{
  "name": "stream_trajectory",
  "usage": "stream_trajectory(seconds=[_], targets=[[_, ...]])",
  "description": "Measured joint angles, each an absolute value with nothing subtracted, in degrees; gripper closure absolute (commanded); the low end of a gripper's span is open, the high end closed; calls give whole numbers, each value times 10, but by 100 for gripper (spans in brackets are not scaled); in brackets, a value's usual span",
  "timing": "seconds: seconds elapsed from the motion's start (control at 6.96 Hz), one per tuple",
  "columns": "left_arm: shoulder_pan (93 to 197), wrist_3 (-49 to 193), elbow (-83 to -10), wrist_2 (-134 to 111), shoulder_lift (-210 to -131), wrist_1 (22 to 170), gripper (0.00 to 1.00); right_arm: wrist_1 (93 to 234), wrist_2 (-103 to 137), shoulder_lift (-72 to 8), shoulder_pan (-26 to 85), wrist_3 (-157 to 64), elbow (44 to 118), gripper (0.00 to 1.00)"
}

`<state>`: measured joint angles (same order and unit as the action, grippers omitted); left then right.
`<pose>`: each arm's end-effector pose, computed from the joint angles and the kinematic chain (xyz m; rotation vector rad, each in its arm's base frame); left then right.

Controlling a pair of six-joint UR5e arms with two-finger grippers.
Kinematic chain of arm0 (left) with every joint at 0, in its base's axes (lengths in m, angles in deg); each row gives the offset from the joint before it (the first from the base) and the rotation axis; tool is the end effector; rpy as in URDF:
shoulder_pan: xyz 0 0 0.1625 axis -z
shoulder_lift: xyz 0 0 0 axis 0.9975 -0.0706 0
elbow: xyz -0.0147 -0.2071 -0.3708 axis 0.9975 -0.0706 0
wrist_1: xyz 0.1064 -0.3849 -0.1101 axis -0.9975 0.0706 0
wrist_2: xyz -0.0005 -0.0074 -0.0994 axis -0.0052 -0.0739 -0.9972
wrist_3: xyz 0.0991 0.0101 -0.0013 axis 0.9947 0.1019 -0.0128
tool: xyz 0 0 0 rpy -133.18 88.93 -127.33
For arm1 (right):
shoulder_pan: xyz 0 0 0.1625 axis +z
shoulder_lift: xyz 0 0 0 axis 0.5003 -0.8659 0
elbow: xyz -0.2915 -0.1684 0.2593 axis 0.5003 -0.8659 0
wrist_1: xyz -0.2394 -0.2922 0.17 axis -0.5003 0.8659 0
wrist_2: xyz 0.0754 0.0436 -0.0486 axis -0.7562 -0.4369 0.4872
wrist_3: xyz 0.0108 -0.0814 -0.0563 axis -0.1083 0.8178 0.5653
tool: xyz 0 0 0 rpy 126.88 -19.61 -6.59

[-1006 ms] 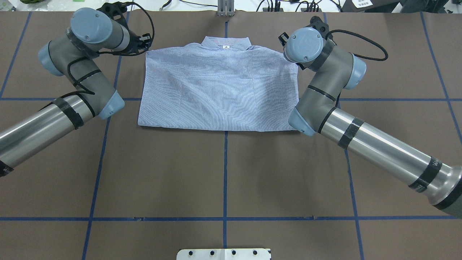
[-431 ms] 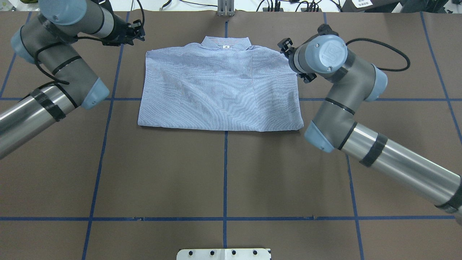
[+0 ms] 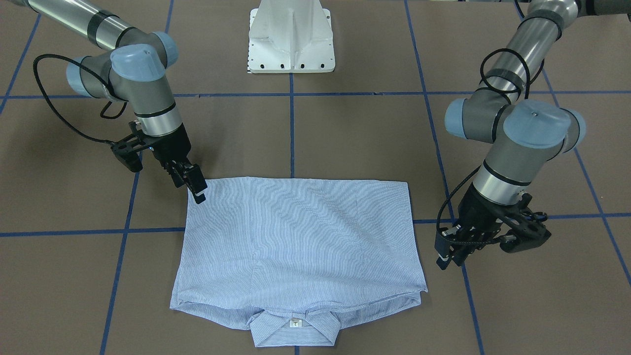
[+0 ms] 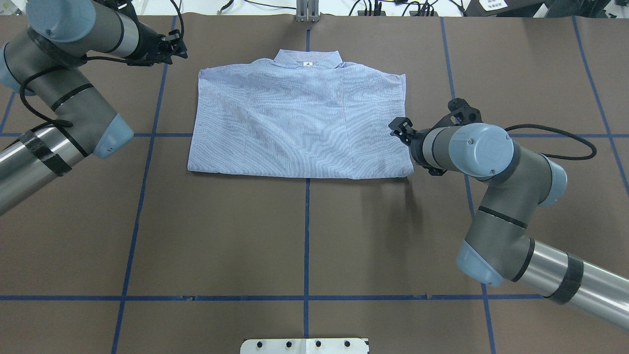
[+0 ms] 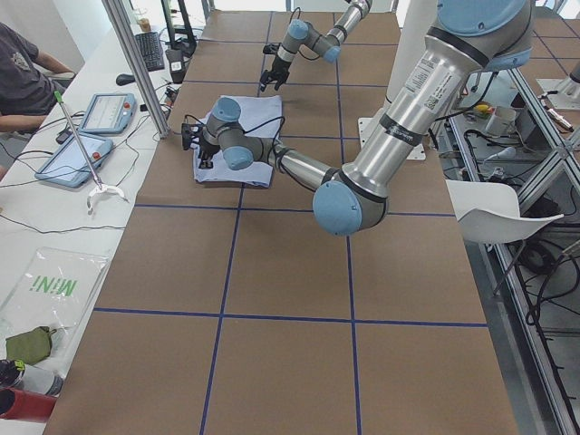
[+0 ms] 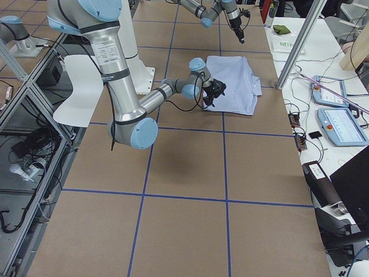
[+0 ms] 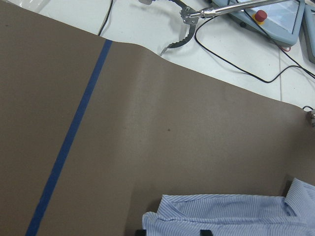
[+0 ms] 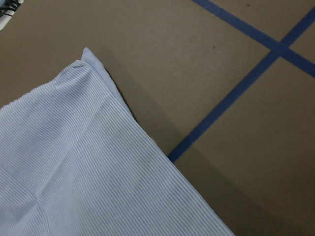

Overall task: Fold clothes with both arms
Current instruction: 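Move the right gripper to the folded shirt's near corner and grasp it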

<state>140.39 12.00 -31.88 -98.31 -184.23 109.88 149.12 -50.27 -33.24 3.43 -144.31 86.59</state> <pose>0.3444 -0.6574 0.3445 0.3632 1.0278 -0.4462 -0.4491 -0.4550 0.3570 0.0678 -0.9980 0.9249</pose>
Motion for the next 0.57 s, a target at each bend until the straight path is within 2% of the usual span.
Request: stream_trajectory(seconds=[0.29,0.43,0.57], targets=[[1404,121,-323,-982,-1836,1099,53,1489,-505,-340,21,-1467,863,9],[1404,121,-324,-982,-1836,1099,53,1489,-508,-340,19,-1472,859,19],[1404,121,-324,-982,-1836,1099,53,1490,-510,-340,19,-1473,854,36]])
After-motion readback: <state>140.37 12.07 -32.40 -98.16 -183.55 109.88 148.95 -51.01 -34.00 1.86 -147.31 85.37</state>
